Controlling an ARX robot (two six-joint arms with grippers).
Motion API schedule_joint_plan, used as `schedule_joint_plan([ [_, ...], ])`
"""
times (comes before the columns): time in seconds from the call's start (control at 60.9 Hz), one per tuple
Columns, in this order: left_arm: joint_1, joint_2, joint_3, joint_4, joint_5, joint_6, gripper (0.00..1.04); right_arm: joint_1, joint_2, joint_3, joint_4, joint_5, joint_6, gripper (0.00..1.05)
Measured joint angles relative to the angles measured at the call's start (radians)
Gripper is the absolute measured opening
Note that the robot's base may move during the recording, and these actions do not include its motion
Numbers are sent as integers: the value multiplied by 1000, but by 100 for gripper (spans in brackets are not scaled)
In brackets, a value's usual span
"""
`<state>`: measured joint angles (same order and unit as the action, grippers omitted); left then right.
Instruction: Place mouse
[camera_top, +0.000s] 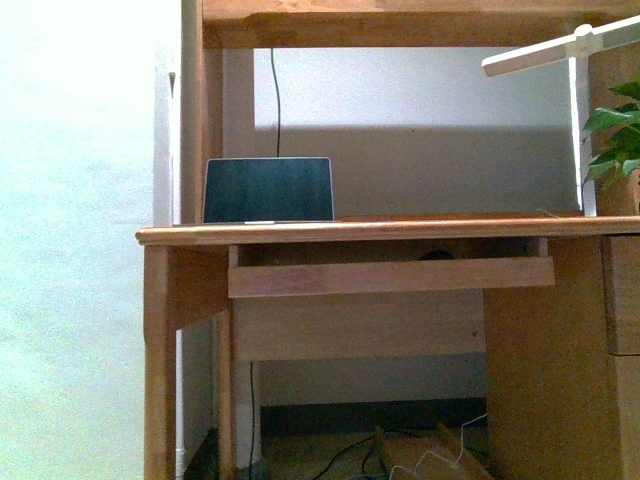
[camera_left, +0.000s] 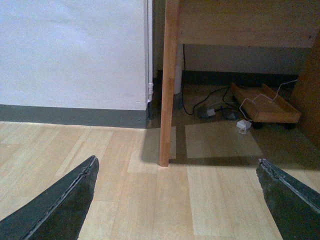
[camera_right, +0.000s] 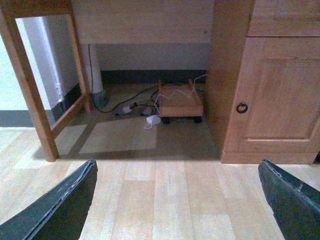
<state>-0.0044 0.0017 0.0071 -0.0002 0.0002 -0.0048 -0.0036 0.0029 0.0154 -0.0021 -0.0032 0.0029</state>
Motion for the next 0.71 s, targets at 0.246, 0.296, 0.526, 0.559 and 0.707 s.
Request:
schedule_joint_plan([
  [0.246,0,0,0,0,0,0,97,0,0,0,0,0,0,97],
  [0.296,0,0,0,0,0,0,97,0,0,0,0,0,0,97],
  [0.526,0,0,0,0,0,0,97,0,0,0,0,1,0,97],
  [0.559,0,0,0,0,0,0,97,0,0,0,0,1,0,97],
  [0.707,0,0,0,0,0,0,97,0,0,0,0,3,0,97],
])
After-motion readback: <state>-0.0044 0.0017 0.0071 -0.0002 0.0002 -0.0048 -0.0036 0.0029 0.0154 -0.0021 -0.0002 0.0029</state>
